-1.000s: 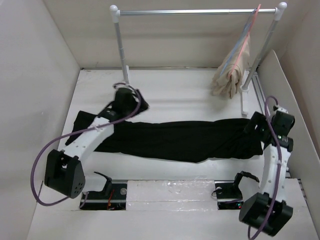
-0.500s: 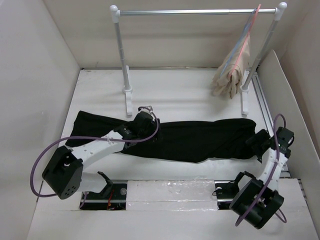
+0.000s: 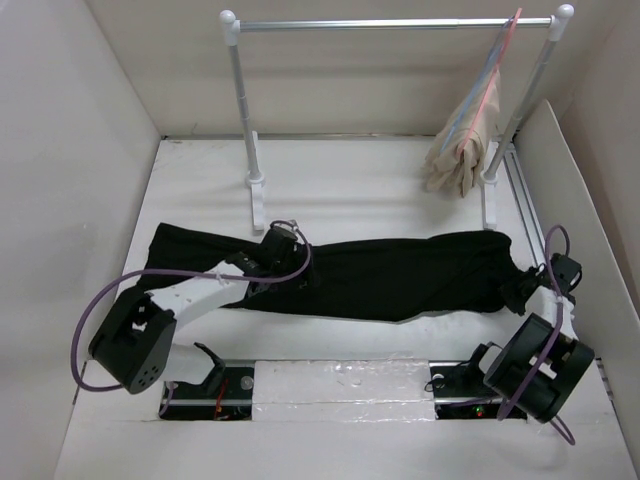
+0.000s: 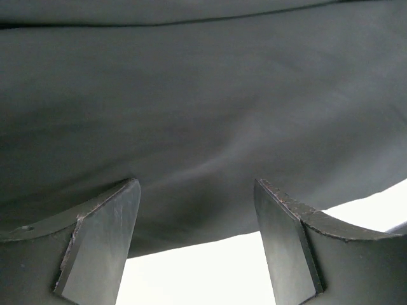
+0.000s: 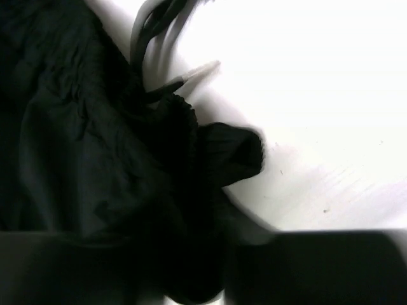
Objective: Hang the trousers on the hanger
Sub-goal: Fold the trousers at the center of the board.
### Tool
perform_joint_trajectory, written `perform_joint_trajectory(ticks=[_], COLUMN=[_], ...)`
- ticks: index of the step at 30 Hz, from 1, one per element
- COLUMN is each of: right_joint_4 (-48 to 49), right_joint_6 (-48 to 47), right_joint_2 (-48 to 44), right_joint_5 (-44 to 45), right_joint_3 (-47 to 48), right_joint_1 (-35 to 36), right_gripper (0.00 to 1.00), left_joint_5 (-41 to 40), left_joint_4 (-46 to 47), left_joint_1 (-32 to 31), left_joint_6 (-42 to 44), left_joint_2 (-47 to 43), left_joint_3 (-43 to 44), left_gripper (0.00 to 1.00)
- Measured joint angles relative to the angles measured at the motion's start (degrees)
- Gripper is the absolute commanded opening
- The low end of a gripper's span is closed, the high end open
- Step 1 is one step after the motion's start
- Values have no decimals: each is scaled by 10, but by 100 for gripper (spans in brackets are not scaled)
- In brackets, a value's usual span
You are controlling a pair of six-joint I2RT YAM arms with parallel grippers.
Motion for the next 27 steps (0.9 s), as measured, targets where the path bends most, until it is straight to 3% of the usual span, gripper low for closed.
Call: perform_joint_trajectory(ticks=[1,3,7,14,23,27], right_joint_4=[0,-9,-78,-148,-235,-241], right_joint_6=[2,-4,-30,-111,-219,-256], right_joint_2=[8,7,-51,-130,-125,-127], right_joint_5=[2,9,40,80,154,149], right_joint_3=[-2,3,54,268,443,477], right_joint_1=[0,0,0,23,163,250], right_gripper=[7,0,0,0,0,0], left_joint_5=[2,3,6,7,4,17], left_joint_4=[0,0,1,27,21,20], left_joint_1=[7,17,18,-30,-178,-223], left_joint_6=[-1,-3,-6,-17,-43,-65], left_joint_2=[12,30,39,98,261,301], left_joint_3=[-1,-2,-3,30,206,257], left_gripper=[68,68,68,67,69,69])
